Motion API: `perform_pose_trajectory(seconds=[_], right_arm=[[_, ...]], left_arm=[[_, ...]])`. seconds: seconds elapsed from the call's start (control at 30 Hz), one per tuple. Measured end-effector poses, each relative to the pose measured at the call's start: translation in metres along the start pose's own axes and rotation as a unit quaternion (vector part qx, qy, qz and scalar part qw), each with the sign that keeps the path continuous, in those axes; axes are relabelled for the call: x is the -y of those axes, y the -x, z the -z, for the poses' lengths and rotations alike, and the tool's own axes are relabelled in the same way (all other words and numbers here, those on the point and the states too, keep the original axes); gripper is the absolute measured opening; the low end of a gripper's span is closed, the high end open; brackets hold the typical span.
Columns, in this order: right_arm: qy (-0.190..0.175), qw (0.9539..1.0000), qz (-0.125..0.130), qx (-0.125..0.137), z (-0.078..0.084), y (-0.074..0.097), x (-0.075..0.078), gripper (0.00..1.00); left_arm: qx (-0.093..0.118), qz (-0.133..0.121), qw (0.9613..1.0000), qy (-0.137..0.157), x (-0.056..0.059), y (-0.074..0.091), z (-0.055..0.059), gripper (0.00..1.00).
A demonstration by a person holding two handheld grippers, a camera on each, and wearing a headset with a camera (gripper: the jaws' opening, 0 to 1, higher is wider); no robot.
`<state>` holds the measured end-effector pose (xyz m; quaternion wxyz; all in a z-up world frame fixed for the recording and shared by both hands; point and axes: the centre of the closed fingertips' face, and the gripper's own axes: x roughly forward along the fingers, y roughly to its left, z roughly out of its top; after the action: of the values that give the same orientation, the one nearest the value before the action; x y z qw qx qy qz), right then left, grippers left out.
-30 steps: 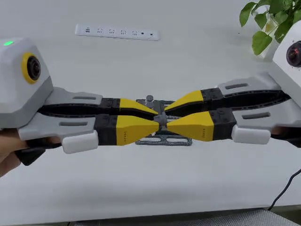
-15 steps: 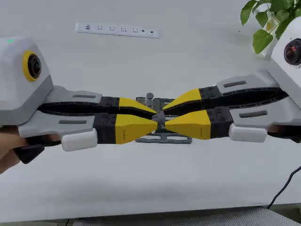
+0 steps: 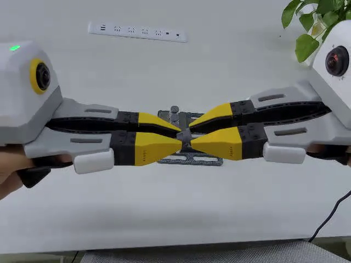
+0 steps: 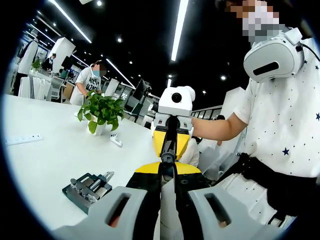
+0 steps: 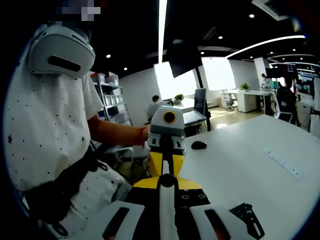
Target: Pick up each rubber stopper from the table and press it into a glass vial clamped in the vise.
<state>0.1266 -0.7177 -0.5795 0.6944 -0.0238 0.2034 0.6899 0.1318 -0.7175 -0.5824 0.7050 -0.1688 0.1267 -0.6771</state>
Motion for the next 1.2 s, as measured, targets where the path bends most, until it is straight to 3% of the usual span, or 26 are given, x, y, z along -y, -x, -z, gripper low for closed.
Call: perform_pose_trajectory(seconds=[0.4,0.57,0.73,0.77,0.83,0.87,1.0,1.1,1.17,1.2], right_arm=[[-0.016,0.997,0.058,-0.048,0.017,0.008,0.034,0.05],[-0.017,0.9923,0.084,-0.09,0.031,0.008,0.05,0.05],[-0.016,0.9863,0.102,-0.129,0.043,0.003,0.066,0.05],[-0.018,0.9849,0.106,-0.135,0.046,0.002,0.07,0.05],[-0.012,0.9822,0.111,-0.151,0.05,0.0,0.075,0.05],[-0.005,0.9792,0.115,-0.167,0.054,0.0,0.08,0.05],[0.003,0.9747,0.117,-0.19,0.059,-0.007,0.09,0.05],[0.028,0.9627,0.127,-0.237,0.072,-0.009,0.103,0.05],[0.038,0.9589,0.124,-0.252,0.077,-0.013,0.107,0.05],[0.043,0.955,0.125,-0.265,0.081,-0.015,0.11,0.05]], left_arm=[[-0.024,-0.046,0.9985,-0.017,-0.018,0.013,0.016,0.18],[-0.056,-0.087,0.9938,-0.041,-0.033,0.018,0.03,0.28],[-0.079,-0.112,0.9892,-0.051,-0.043,0.021,0.043,0.38],[-0.089,-0.122,0.9867,-0.059,-0.048,0.023,0.048,0.4],[-0.094,-0.127,0.9856,-0.059,-0.05,0.024,0.052,0.46],[-0.101,-0.133,0.9841,-0.06,-0.053,0.025,0.055,0.48],[-0.119,-0.154,0.9782,-0.071,-0.062,0.03,0.065,0.56],[-0.144,-0.17,0.9712,-0.084,-0.07,0.034,0.076,0.62],[-0.162,-0.178,0.9657,-0.096,-0.074,0.036,0.082,0.66],[-0.165,-0.177,0.9654,-0.098,-0.074,0.035,0.085,0.68]])
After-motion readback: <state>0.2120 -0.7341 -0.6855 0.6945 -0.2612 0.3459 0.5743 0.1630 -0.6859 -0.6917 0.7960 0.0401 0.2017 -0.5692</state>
